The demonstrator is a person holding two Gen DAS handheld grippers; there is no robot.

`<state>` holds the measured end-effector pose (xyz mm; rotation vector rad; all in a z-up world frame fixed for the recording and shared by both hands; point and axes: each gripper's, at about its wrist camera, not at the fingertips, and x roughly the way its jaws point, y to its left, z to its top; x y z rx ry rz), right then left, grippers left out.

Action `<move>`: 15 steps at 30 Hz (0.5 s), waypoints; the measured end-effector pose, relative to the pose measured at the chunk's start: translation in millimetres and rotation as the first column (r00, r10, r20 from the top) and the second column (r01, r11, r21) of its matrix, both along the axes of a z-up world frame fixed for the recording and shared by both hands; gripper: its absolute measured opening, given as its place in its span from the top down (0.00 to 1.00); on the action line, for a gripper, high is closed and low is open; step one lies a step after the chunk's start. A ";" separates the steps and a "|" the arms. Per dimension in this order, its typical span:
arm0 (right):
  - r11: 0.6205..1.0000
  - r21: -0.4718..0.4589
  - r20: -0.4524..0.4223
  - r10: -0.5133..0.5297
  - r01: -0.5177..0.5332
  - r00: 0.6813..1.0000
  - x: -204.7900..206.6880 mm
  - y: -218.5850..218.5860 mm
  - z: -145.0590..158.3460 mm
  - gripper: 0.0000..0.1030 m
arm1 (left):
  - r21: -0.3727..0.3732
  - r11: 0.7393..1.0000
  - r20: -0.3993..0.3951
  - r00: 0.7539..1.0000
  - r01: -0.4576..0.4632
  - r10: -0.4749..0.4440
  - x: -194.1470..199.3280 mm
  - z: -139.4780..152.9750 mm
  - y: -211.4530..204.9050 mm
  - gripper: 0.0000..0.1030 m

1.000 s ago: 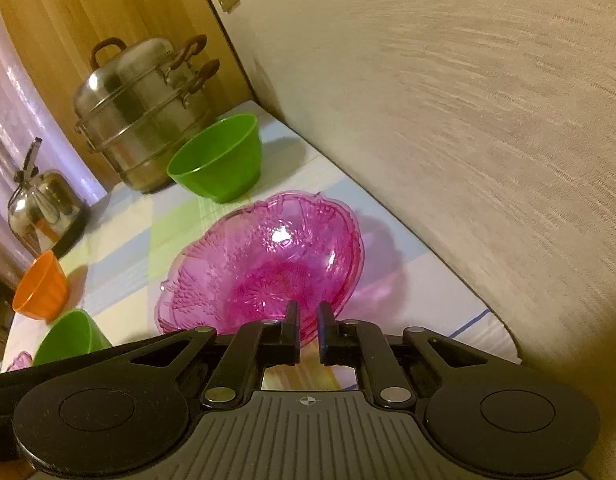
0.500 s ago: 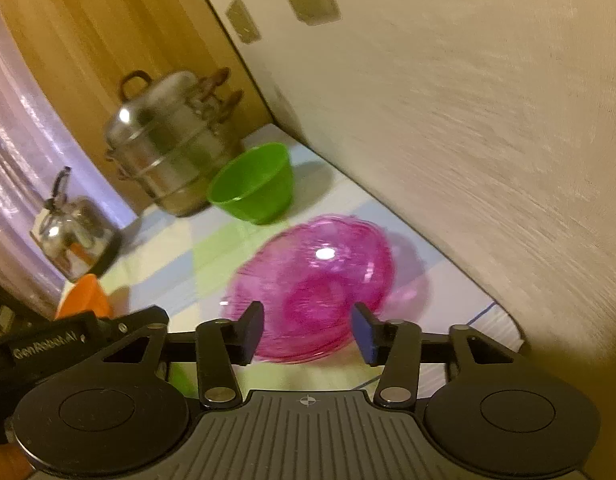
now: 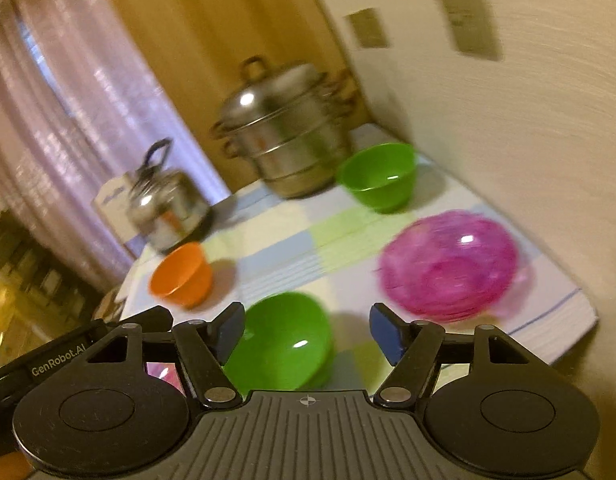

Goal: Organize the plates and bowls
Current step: 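Move both grippers to the large pink plate in the table centre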

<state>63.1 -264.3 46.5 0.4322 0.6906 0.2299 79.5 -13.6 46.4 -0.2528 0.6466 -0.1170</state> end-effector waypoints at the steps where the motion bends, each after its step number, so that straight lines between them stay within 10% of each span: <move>1: 1.000 -0.007 0.002 0.025 -0.025 1.000 -0.4 11.7 0.4 0.32 | 0.010 1.000 0.005 1.000 -0.020 0.020 -4.9 0.3 10.5 0.18; 15: 0.957 -0.121 -0.044 0.260 -0.264 0.964 -5.2 133.1 -35.4 0.32 | 0.168 0.950 -0.020 0.962 -0.265 0.272 -62.4 -23.3 126.4 0.16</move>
